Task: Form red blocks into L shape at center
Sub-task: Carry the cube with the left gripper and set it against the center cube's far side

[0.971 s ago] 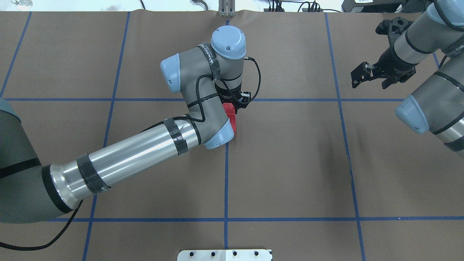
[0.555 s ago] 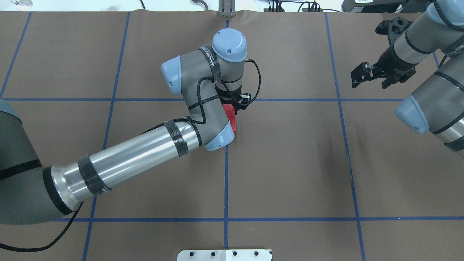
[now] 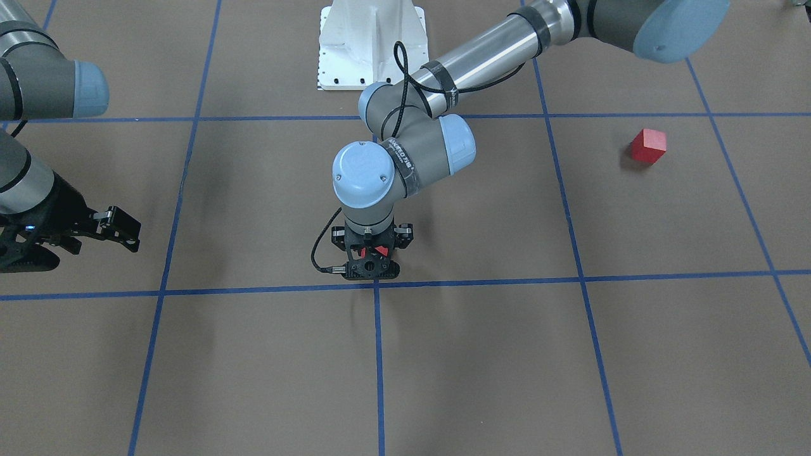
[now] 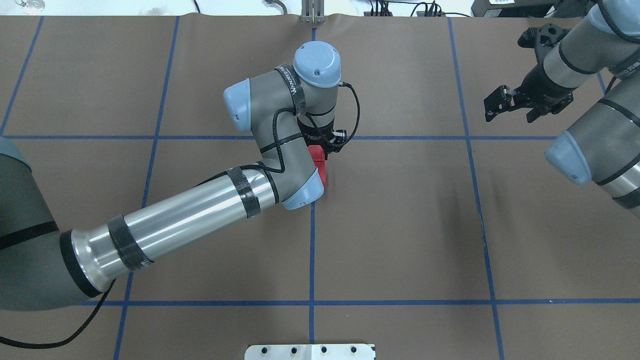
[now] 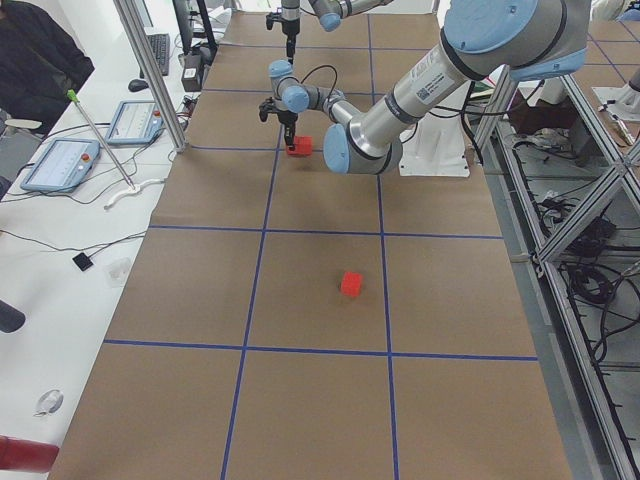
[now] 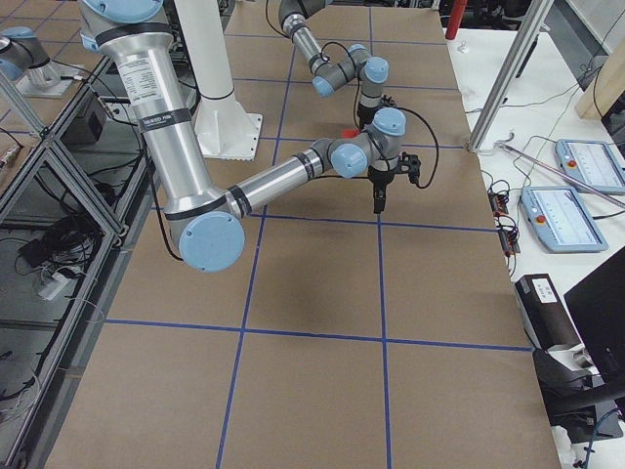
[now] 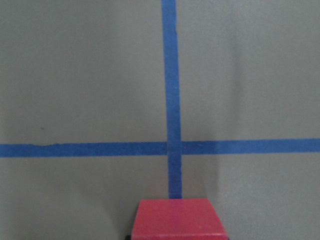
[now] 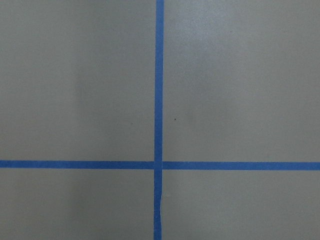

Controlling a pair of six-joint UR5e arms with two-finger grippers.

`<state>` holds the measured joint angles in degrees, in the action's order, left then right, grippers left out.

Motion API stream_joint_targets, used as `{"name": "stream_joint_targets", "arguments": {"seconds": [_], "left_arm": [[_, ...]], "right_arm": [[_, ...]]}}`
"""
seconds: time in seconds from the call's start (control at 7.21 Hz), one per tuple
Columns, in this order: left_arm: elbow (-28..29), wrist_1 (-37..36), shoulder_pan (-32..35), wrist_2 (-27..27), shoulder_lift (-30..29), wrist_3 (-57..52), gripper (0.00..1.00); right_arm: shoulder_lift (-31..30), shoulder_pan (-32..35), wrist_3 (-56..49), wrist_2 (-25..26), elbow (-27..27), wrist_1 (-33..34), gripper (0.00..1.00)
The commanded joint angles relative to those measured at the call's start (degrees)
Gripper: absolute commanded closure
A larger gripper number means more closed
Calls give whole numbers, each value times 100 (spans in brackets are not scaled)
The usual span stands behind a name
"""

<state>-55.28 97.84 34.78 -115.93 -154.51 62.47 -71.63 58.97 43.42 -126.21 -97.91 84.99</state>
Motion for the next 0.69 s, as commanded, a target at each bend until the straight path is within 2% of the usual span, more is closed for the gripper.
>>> {"name": "stream_joint_targets", "arguments": {"seconds": [0.0, 0.14, 0.42, 0.56], "left_arm": [[0, 7, -7, 0, 0, 10, 100], [-9, 7, -24, 0, 0, 2, 89], [-9, -2, -24, 0, 0, -25, 1], [-26, -2, -7, 0, 0, -68, 0]], "right_arm": [[9, 0, 0, 0, 0, 0, 0], [9, 0, 0, 0, 9, 0, 0], [9, 0, 0, 0, 18, 0, 0], [9, 0, 0, 0, 18, 0, 0]]}}
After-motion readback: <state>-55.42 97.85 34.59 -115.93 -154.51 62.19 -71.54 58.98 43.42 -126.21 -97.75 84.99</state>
